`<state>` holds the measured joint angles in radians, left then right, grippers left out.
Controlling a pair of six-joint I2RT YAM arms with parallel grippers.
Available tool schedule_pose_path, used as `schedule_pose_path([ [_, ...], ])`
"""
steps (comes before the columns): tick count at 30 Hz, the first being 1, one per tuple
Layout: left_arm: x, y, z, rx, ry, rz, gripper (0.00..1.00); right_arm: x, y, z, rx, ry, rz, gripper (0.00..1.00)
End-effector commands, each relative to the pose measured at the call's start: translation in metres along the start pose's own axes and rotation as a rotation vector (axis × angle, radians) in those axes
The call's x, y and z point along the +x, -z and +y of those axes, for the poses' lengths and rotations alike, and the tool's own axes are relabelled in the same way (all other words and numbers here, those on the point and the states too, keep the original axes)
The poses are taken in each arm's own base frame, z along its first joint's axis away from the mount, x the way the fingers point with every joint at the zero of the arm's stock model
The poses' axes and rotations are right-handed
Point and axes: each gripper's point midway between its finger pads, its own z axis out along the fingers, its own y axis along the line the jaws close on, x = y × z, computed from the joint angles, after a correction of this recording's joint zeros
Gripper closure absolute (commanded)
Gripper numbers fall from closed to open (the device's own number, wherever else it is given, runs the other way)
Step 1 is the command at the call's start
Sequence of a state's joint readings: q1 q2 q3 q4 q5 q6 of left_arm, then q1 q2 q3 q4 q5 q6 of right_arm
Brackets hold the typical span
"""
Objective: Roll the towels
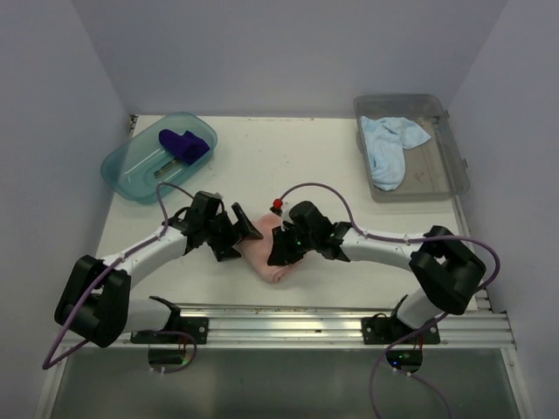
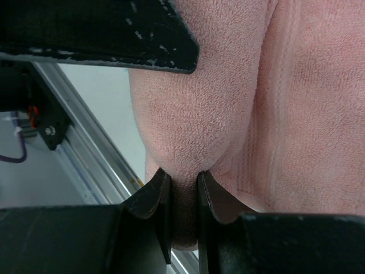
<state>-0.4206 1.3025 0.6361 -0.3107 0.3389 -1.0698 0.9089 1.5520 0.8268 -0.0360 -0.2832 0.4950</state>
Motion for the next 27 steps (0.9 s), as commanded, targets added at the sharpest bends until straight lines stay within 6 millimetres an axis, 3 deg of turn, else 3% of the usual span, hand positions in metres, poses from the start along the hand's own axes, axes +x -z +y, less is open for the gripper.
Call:
schedule_pose_path([
  [1, -0.003, 0.008, -0.02, 0.101, -0.066, -0.029, 0.0, 0.008, -0.002, 0.02, -0.178, -0.104, 0.057, 0.98],
  [12, 0.003, -0.007, -0.012, 0.089, -0.091, 0.004, 0.02, 0.007, -0.006, 0.004, -0.291, -0.3, 0.083, 0.99],
  [17, 0.009, -0.02, -0.005, 0.028, -0.08, 0.042, 0.21, 0.005, -0.008, -0.004, -0.257, -0.322, 0.088, 0.94],
  [20, 0.013, -0.025, 0.001, -0.013, -0.062, 0.067, 0.33, 0.003, -0.002, -0.018, -0.135, -0.283, 0.074, 0.68],
  [21, 0.014, -0.026, 0.005, -0.029, -0.056, 0.077, 0.34, -0.005, 0.008, -0.015, -0.109, -0.249, 0.044, 0.48],
  [23, 0.016, -0.026, 0.009, -0.053, -0.051, 0.088, 0.35, -0.005, 0.023, -0.016, -0.018, -0.176, 0.036, 0.35],
  [24, 0.017, -0.028, 0.012, -0.065, -0.047, 0.097, 0.36, -0.02, 0.036, -0.021, 0.068, -0.13, -0.045, 0.26],
  [27, 0.019, -0.028, 0.015, -0.082, -0.042, 0.111, 0.36, -0.022, 0.055, -0.01, 0.217, 0.037, -0.075, 0.16],
])
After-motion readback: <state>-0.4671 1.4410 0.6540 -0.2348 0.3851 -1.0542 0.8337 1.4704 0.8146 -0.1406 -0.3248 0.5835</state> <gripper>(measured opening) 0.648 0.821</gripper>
